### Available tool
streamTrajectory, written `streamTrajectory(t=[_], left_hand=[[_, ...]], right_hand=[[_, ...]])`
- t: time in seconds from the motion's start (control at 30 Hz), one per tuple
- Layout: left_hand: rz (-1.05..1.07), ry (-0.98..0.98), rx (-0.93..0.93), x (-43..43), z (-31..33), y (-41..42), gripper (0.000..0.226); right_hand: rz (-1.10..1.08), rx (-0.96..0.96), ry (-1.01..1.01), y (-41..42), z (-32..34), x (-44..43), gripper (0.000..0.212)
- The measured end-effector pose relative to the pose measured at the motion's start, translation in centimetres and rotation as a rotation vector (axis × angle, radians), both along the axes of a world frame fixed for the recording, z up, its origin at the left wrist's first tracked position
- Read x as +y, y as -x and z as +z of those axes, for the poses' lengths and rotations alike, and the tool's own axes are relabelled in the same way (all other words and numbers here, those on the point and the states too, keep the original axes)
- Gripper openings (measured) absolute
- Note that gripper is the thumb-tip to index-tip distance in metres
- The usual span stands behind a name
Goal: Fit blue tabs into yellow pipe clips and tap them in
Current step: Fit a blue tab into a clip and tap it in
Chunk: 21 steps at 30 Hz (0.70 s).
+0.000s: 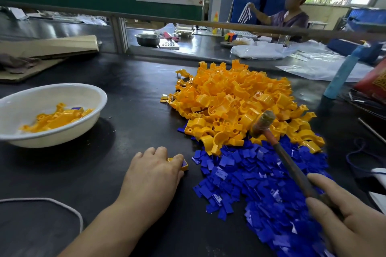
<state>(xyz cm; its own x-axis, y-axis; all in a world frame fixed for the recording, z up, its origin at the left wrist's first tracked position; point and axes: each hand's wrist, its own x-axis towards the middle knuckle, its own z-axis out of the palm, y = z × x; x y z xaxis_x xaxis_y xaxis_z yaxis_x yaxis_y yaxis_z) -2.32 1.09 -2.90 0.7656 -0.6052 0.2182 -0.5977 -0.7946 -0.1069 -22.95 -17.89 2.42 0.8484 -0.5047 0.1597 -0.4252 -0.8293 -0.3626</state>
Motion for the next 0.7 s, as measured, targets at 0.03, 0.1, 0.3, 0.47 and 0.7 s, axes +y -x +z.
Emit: streamTrajectory(t=[0.03,0.1,0.3,0.47,0.7], left_hand=[[0.002,0.005,0.002,0.0,0.0,0.0,0.042],[0.004,0.017,0.005,-0.1,0.0,-0.2,0.040],[0.000,0.055,0.005,0.0,0.0,-0.4,0.039],[0.024,0.263,0.151,0.6,-0.3,-0.8,0.045],[0.110,0.409,0.250,1.1,-0.2,-1.1,0.043]], right_hand=[[-0.211,-0.135,-0.108,-0.4,-1.4,-0.5,0.044],[-0.306,-0.108,0.006,-0.3,-1.2,-2.1,0.045],[-0.330,-0.061,0.046,-0.9,-1.4,-2.9,0.045],[-0.099,-0.117,-0.048,-0.9,-0.1,-0.2,0.039],[0.309,-0.065,-0.115,-3.7,1.2,2.7,0.029]])
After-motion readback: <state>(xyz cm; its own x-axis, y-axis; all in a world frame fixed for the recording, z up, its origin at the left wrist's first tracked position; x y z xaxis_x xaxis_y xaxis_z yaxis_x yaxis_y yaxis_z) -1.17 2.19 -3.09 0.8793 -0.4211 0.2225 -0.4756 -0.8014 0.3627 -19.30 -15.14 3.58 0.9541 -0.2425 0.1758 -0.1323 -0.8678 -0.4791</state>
